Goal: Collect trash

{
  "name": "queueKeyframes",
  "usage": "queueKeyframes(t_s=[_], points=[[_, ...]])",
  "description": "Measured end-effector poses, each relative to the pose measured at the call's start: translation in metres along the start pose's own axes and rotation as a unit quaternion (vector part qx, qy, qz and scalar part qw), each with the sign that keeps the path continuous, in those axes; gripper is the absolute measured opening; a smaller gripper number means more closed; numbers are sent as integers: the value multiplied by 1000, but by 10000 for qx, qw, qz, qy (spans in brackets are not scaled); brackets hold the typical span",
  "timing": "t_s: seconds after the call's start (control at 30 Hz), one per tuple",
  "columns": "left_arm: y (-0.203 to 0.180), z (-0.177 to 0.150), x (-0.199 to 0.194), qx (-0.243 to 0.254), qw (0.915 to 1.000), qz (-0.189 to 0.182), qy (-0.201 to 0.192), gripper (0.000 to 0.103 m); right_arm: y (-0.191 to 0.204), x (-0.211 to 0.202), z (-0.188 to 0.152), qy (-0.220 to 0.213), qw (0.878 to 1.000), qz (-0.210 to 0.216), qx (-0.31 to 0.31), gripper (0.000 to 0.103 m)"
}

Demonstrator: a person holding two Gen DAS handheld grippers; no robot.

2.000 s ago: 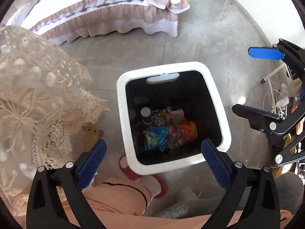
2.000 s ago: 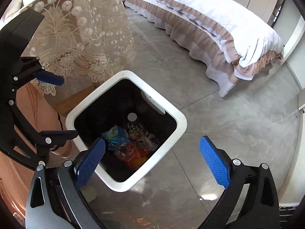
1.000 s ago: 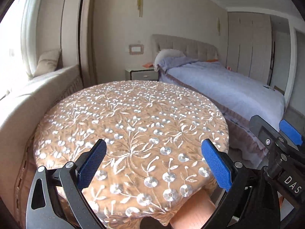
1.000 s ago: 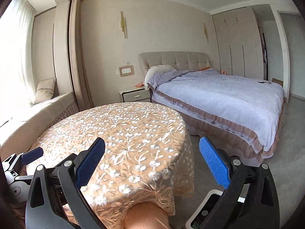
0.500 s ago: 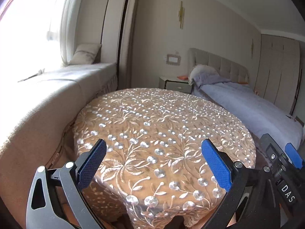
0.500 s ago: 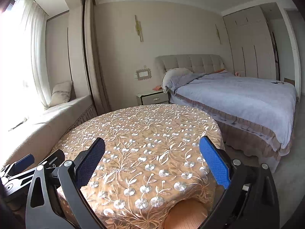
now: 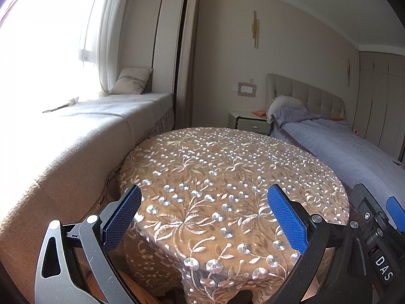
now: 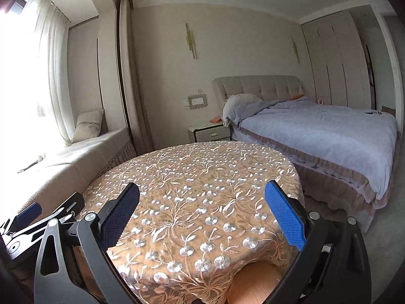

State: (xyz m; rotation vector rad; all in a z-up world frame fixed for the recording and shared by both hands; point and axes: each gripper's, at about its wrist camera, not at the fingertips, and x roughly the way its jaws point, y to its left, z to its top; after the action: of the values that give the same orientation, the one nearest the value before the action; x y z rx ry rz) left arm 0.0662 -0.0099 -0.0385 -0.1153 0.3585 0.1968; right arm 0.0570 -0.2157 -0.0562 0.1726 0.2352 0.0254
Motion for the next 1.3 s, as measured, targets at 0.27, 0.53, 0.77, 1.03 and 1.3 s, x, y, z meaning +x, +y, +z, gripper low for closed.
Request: queueKeyframes(t_s=[0.27,0.53,0.77,1.03,1.3], points=[[-8,1,-4,85,10000,31,17,98,-6,-2,-1,49,9999,3,97,99],[-13,1,-4,146,9998,116,31,98,-11,-2,-1,89,9999,12,124,98],[-17,1,-6,193,9997,133,23,98,-14,-2,1,107,9998,3,139,99],[-18,-1,-7,262,9993,244,-74,98,-17,-1,-1,154,9997,-2,173,99],[-18,0,-8,275,9992,279,-102,98,-17,-1,0,164,9997,-13,161,99]])
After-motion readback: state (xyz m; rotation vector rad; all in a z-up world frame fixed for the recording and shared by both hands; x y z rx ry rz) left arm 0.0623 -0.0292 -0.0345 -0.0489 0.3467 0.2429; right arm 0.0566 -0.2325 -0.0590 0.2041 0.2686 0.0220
